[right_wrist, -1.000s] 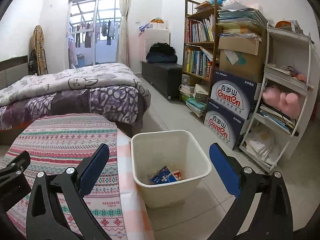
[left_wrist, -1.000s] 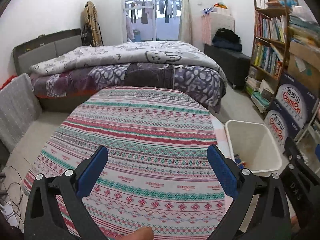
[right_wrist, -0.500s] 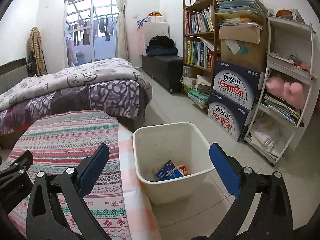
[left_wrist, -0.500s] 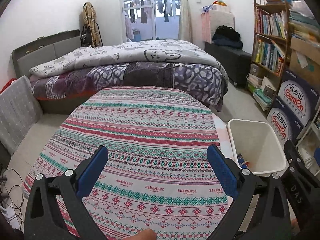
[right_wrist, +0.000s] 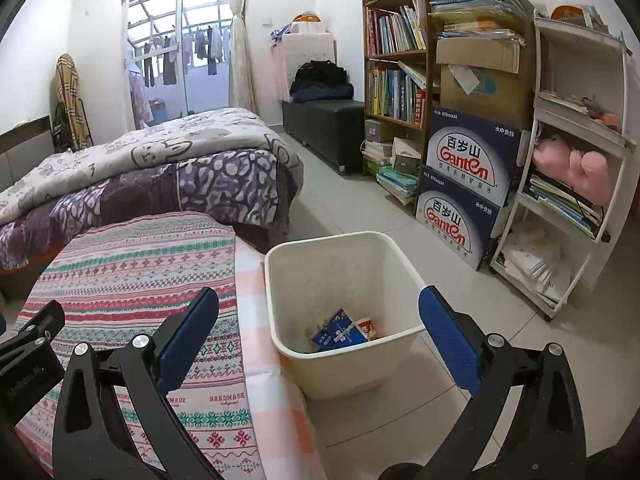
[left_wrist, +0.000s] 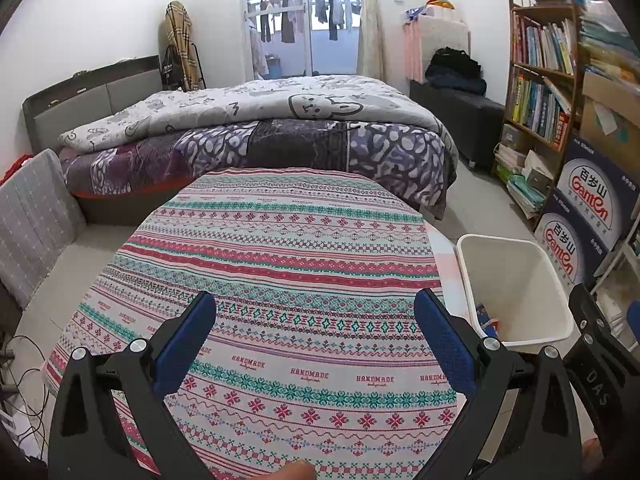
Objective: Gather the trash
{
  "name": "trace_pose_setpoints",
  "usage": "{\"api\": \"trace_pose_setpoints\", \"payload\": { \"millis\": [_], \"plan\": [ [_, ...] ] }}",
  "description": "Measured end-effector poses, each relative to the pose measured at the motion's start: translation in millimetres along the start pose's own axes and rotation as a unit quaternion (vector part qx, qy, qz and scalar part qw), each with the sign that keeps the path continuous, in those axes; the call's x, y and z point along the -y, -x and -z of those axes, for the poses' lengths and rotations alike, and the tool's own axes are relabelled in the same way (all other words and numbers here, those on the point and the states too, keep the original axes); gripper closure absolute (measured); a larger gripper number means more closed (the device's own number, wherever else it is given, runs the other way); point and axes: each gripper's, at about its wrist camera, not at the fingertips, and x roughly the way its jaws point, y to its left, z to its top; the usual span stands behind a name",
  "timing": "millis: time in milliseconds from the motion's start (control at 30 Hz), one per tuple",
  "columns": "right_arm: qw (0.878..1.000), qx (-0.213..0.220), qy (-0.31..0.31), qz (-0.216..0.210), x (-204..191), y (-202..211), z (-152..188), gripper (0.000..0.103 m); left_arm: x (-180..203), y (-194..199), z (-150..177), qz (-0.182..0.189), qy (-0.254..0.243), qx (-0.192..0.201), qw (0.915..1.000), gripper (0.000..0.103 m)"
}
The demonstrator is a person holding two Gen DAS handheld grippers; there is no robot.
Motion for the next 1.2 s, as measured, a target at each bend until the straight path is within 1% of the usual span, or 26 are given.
{"api": "trace_pose_setpoints", "payload": {
  "millis": [500, 733, 1200],
  "plan": [
    [1.000, -0.009, 0.005, -0.004, -2.8, -2.3, 2.0, 0.007, -3.2, -5.2, 3.1, 0.001, 0.003, -0.007, 1.0000, 0.007],
    [1.000, -0.020, -0.003, -0.007, -0.6, -5.9, 3.4, 0.007, -5.7, -6.7, 3.1, 0.002, 0.001, -0.008, 1.0000, 0.007],
    [1.000, -0.025, -0.001, -0.009, -1.5, -7.0, 4.7, 0.007, -7.3, -9.1, 5.4, -0.001, -0.002, -0.009, 1.0000, 0.007]
  ]
}}
